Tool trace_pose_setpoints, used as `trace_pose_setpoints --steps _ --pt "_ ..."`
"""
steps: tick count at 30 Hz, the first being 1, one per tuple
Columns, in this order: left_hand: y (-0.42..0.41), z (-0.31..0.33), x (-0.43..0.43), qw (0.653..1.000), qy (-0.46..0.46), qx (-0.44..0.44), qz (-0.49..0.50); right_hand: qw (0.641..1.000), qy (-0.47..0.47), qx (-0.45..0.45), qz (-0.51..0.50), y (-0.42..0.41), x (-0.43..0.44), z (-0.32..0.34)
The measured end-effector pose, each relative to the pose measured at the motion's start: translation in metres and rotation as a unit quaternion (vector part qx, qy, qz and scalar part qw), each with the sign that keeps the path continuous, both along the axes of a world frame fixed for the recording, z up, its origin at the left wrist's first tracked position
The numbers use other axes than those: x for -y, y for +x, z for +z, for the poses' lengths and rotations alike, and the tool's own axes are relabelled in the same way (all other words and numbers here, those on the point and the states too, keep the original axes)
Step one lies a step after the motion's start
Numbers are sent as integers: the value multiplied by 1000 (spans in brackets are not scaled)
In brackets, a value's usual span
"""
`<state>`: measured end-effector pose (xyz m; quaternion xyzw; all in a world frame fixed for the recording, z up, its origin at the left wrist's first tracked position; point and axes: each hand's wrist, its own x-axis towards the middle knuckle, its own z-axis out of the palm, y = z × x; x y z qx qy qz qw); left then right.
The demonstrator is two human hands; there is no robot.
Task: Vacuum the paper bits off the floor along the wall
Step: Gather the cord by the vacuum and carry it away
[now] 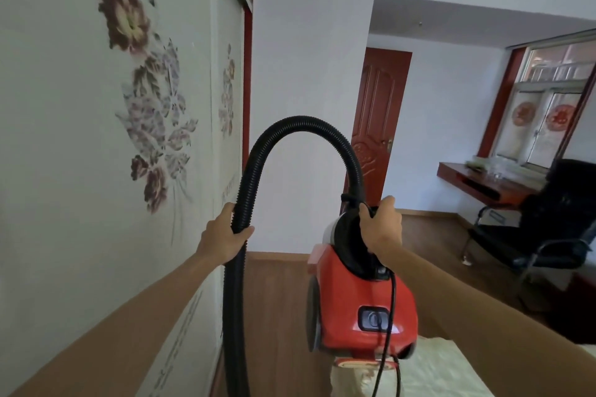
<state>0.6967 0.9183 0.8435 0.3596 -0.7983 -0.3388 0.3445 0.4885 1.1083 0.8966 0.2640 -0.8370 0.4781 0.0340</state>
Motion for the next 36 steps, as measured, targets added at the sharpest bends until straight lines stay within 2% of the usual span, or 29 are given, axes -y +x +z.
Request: trace_pose_setpoints --steps 8,16,25,36 --pt "-99 -5 86 1000 19 2 -11 1000 -9 -6 -6 -97 95 -16" --pt "-213 -19 193 998 57 15 4 999 -10 8 29 -219 208 -37" --pt "-297 -20 293 998 35 25 43 999 0 10 50 -327 310 -50" --pt "-415 -61 441 998 44 45 17 999 4 17 35 -444 444 -78"
